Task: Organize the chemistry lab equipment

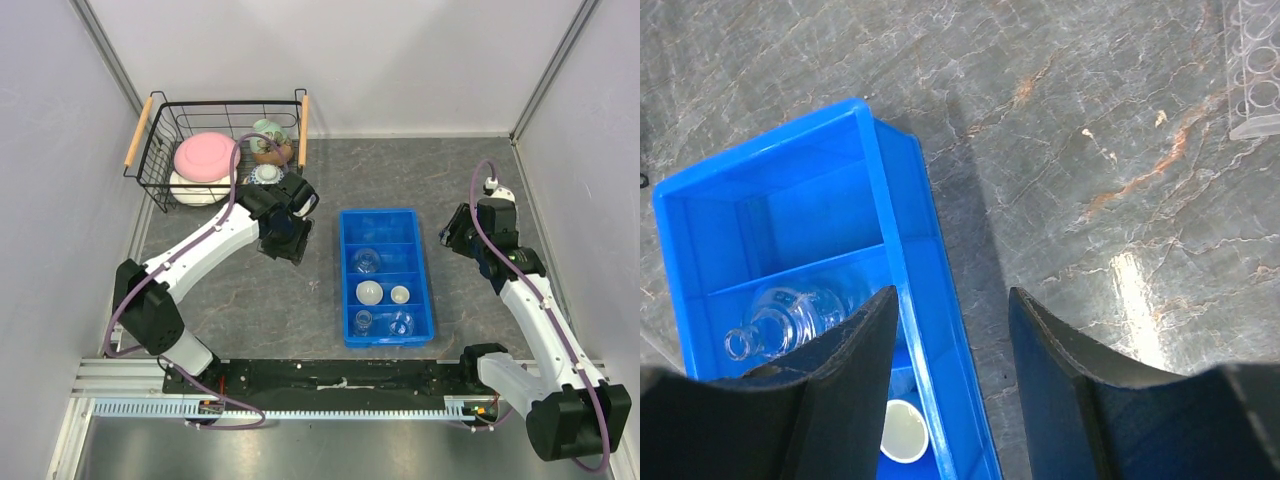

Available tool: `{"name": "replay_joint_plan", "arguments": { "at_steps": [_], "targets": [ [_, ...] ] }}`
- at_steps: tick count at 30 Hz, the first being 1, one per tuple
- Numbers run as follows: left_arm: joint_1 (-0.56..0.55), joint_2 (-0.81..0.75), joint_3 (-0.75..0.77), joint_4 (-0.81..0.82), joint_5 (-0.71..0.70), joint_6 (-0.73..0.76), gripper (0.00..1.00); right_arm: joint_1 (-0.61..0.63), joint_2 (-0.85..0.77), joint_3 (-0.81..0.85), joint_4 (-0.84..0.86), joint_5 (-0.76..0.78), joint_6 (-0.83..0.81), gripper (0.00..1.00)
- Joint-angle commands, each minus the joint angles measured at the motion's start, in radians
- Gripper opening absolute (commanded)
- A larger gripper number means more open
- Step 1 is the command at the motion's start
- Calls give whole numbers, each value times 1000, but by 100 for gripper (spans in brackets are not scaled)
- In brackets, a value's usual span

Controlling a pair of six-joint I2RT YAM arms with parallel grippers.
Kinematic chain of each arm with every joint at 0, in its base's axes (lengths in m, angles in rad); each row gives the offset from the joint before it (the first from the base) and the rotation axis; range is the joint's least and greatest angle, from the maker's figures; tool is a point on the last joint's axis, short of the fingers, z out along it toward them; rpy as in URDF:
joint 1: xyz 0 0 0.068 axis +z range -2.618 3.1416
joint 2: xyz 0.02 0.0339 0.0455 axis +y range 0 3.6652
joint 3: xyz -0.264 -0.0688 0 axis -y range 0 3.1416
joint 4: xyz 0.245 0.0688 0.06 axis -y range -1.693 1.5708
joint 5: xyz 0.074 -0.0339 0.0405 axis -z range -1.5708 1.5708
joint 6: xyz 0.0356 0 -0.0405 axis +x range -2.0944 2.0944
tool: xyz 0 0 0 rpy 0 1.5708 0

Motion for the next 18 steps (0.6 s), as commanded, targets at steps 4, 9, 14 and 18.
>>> {"name": "replay_joint_plan", "arguments": {
  "at_steps": [4, 9, 14, 18],
  "targets": [
    [91, 23, -59, 87, 64, -17, 63, 27, -25, -18, 49, -27, 8, 56],
    [128, 62, -99, 128, 83, -154, 63, 33, -35, -30, 54, -35, 9, 56],
    [128, 112, -133, 168, 118, -277, 59, 41, -50, -52, 78, -52, 22, 56],
    [128, 114, -166, 217, 142, -391, 59, 47, -58, -66, 83, -60, 23, 56]
  ]
}}
